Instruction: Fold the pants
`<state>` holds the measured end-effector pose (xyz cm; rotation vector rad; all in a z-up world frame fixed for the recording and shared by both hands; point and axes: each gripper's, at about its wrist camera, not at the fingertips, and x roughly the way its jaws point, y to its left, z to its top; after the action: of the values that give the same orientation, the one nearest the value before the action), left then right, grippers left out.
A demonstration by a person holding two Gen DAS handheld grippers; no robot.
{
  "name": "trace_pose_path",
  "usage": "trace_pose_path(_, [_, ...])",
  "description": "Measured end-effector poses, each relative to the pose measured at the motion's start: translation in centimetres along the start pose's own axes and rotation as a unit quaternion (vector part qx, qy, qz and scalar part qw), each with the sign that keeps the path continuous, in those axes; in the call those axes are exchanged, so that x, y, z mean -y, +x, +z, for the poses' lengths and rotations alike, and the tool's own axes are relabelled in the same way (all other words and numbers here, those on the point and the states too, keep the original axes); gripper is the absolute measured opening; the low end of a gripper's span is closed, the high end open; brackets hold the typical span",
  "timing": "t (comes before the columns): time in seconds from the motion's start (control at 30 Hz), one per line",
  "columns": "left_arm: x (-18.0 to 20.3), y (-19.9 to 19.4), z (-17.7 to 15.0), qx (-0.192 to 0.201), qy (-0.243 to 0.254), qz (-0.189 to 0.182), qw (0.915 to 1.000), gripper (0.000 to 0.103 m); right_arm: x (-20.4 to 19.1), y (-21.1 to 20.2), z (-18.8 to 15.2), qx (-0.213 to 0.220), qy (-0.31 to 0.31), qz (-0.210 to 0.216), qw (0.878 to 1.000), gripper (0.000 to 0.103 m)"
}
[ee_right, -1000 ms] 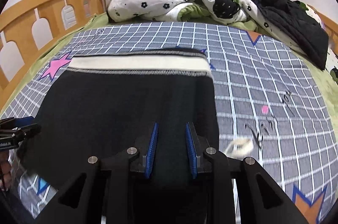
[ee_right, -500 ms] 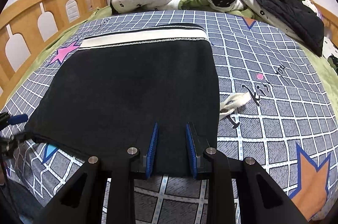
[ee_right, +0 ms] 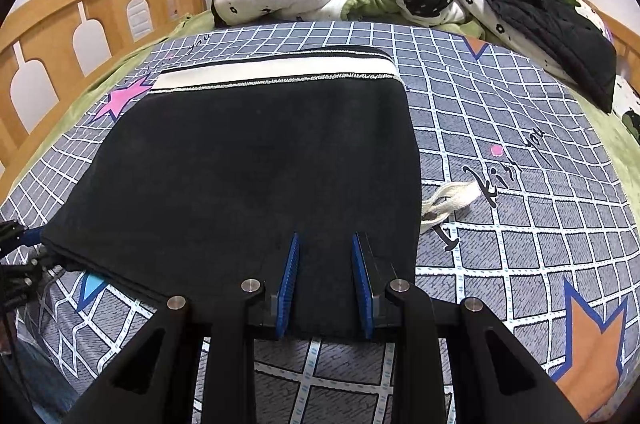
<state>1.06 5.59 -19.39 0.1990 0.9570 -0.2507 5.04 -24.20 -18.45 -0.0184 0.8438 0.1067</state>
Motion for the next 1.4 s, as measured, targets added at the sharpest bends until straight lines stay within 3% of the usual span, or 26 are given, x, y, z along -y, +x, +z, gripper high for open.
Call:
trace_pose_path(0.1, [0.2, -0.1, -0.8, -0.008, 0.033, -0.009, 0.9994, 0.040, 0.2, 0.0, 0.0, 0.000, -0.001, 0.002, 1.000, 0.027])
trace_pose_path(0.43, [0.7, -0.6, -1.0, -0.011, 0.036, -0.032, 0.9988, 0.040, 0.1, 0.1, 0.2, 0.002, -0.004, -0.002, 1.000, 0.027])
trace_pose_path(0.67, [0.9, 0.0, -0.3, 0.005, 0.017, -0.027, 0.9995, 0.040, 0.3, 0.2, 0.2, 0.003, -0.008, -0.004, 1.000, 0.027])
trace_pose_path(0.7, [0.8, -0.1, -0.2, 0.018, 0.005, -0.019, 0.9996, 0.036, 0.2, 0.2, 0.1, 0.004, -0.009, -0.005, 1.000, 0.027])
trace_pose_path(0.73, [0.7, -0.1, -0.1, 0.029, -0.003, -0.014, 0.9995, 0.021, 0.1, 0.2, 0.1, 0.004, -0.010, -0.006, 1.000, 0.027])
trace_pose_path(0.77, [0.6, 0.0, -0.1, 0.037, -0.008, -0.007, 0.9993, 0.014, 0.1, 0.2, 0.1, 0.004, -0.010, -0.006, 1.000, 0.027])
trace_pose_path(0.83, [-0.4, -0.5, 0.0, 0.065, -0.038, -0.004, 0.9972, 0.013, 0.2, 0.3, 0.1, 0.004, -0.012, -0.006, 1.000, 0.027])
trace_pose_path(0.93, [-1.7, 0.8, -0.3, 0.028, -0.089, -0.035, 0.9950, 0.013, 0.0, 0.4, -0.1, 0.001, -0.017, -0.006, 1.000, 0.027])
trace_pose_path(1.1, [-1.1, -0.6, -1.0, -0.004, -0.073, -0.036, 0.9966, 0.016, -0.4, 0.2, -0.3, -0.003, -0.034, -0.013, 0.999, 0.027])
trace_pose_path(1.2, [-1.9, -3.0, -1.4, 0.019, -0.070, -0.042, 0.9964, 0.017, 0.0, -0.5, -0.1, -0.004, -0.032, 0.003, 0.999, 0.027])
trace_pose_path(1.3, [-2.0, -5.0, -1.0, 0.057, -0.076, -0.062, 0.9935, 0.018, 0.3, -1.6, 0.5, 0.026, -0.031, 0.005, 0.999, 0.027])
trace_pose_path(1.37, [-1.6, -5.2, 0.4, 0.082, -0.078, -0.059, 0.9918, 0.029, 0.4, -1.8, 0.7, 0.035, -0.026, 0.012, 0.999, 0.027])
trace_pose_path(1.4, [-1.4, -5.0, 1.0, 0.089, -0.084, -0.060, 0.9907, 0.029, 0.4, -1.7, 0.8, 0.036, -0.022, 0.014, 0.999, 0.027])
